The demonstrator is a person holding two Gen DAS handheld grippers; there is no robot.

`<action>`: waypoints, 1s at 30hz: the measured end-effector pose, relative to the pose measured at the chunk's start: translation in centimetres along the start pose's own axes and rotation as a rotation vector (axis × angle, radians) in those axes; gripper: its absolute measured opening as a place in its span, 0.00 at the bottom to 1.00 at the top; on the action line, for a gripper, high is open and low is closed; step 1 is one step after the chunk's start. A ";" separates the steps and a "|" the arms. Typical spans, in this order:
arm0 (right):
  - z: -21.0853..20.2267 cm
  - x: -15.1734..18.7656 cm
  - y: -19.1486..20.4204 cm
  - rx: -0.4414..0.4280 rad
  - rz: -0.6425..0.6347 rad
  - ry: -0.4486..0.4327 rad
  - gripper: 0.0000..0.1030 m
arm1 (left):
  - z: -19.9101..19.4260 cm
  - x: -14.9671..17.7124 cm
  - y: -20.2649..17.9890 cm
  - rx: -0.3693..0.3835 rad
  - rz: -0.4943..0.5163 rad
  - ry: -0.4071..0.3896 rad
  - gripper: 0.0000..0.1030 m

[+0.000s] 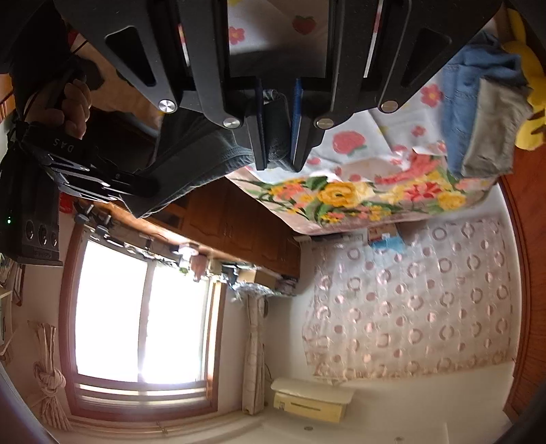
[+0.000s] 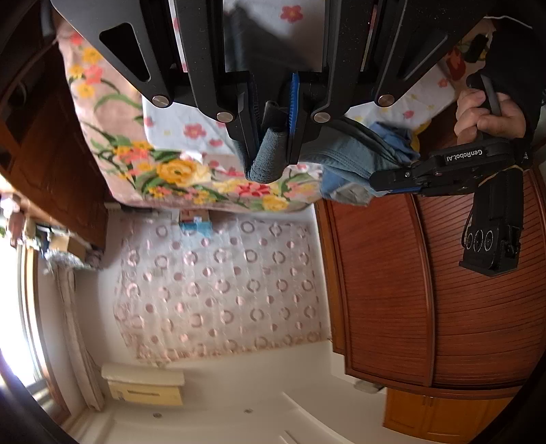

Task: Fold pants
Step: 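Grasp the shorts' hem with both grippers and lift it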

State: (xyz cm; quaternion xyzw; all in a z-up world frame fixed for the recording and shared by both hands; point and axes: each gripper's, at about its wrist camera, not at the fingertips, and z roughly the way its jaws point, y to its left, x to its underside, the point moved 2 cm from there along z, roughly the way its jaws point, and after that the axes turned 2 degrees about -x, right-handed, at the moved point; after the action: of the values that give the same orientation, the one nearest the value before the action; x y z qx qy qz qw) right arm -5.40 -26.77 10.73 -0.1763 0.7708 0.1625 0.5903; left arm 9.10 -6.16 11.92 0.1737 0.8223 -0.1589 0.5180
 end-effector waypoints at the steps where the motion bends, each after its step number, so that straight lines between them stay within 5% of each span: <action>1: 0.3 0.0 -0.1 0.000 -0.010 0.001 0.14 | 0.3 -0.2 0.5 -0.007 -0.004 -0.001 0.14; 7: 6.2 -0.9 -2.1 -0.007 -0.049 0.076 0.14 | 3.9 -1.1 4.4 -0.074 -0.037 0.017 0.13; 12: 11.3 -6.2 -3.2 0.025 -0.087 0.081 0.14 | 6.9 -5.1 8.1 -0.179 -0.053 -0.001 0.13; 16: 13.5 -8.9 -2.8 0.039 -0.089 0.053 0.14 | 5.5 -6.7 8.8 -0.206 -0.044 -0.045 0.13; 20: 14.5 -6.7 -2.1 0.005 -0.089 0.101 0.14 | 4.4 -3.8 8.8 -0.215 -0.026 -0.009 0.13; 30: 18.0 5.1 -0.2 -0.095 -0.100 0.413 0.14 | 6.2 11.6 8.0 -0.173 -0.079 0.240 0.13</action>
State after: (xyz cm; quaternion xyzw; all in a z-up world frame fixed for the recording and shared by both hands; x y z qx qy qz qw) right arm 8.87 -19.12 1.25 -0.2715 0.8571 0.1296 0.4183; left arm 12.98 -0.40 -1.87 0.1138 0.8952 -0.0855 0.4222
